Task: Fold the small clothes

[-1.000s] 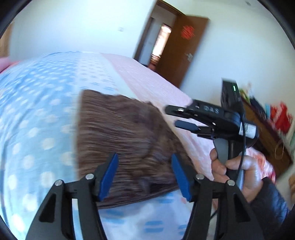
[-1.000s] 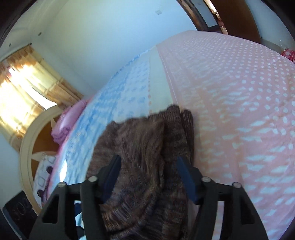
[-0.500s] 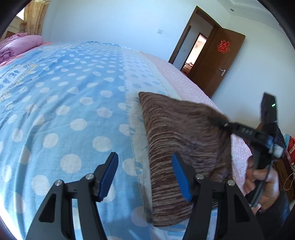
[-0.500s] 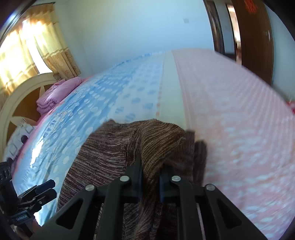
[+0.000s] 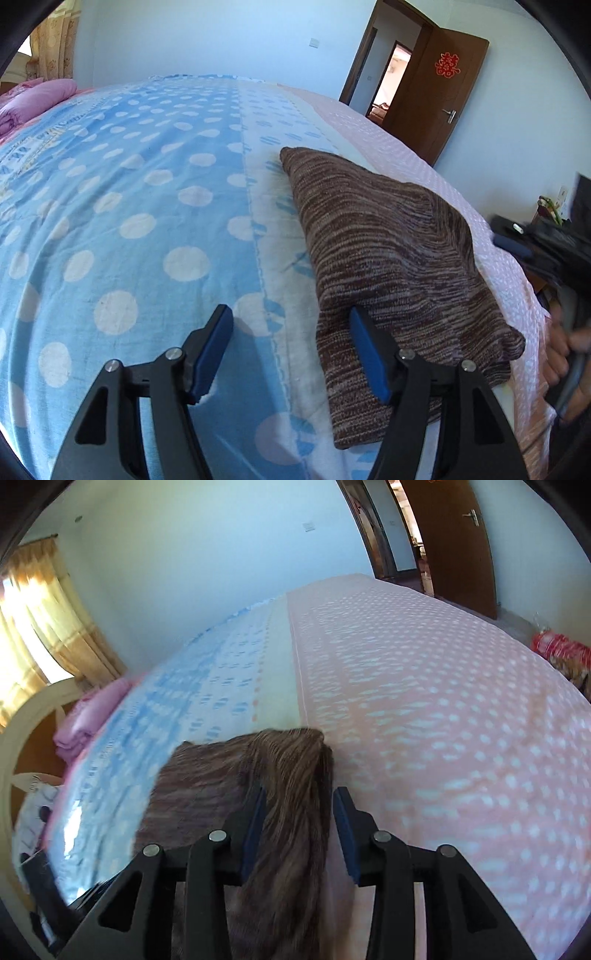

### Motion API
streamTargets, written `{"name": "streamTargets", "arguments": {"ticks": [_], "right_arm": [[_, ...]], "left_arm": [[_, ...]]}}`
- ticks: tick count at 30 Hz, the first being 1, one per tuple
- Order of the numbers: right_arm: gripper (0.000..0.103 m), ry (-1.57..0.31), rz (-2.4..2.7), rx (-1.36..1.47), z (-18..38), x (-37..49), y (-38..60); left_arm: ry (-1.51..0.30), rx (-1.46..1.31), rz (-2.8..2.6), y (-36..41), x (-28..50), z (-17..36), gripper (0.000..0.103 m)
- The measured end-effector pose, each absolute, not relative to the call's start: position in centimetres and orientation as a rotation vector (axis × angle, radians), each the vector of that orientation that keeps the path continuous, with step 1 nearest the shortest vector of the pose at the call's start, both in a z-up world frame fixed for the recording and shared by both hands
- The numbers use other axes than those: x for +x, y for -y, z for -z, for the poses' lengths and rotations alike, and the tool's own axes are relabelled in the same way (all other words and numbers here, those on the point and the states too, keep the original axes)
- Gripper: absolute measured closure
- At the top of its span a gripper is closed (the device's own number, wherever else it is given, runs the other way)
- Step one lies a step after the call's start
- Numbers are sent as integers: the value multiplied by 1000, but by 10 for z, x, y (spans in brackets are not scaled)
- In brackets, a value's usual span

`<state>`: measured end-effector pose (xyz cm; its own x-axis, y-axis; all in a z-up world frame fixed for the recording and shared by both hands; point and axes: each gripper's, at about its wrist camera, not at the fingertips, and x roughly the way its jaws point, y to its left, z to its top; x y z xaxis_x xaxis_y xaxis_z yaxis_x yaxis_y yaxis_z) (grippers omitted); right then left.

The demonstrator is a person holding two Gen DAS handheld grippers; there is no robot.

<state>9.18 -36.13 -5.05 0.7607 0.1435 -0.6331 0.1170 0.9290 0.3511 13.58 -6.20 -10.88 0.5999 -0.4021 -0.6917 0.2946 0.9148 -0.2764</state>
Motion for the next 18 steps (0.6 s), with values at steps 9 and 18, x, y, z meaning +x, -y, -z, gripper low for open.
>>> {"name": "streamTargets", "arguments": {"ticks": [9, 18], "right_arm": [[64, -792, -61, 173, 79, 26, 284], [99, -849, -27, 64, 87, 9, 283]], "left_arm": [[-832, -116, 387, 66, 135, 110, 29], [-835, -138, 409, 60, 133, 111, 24]]}}
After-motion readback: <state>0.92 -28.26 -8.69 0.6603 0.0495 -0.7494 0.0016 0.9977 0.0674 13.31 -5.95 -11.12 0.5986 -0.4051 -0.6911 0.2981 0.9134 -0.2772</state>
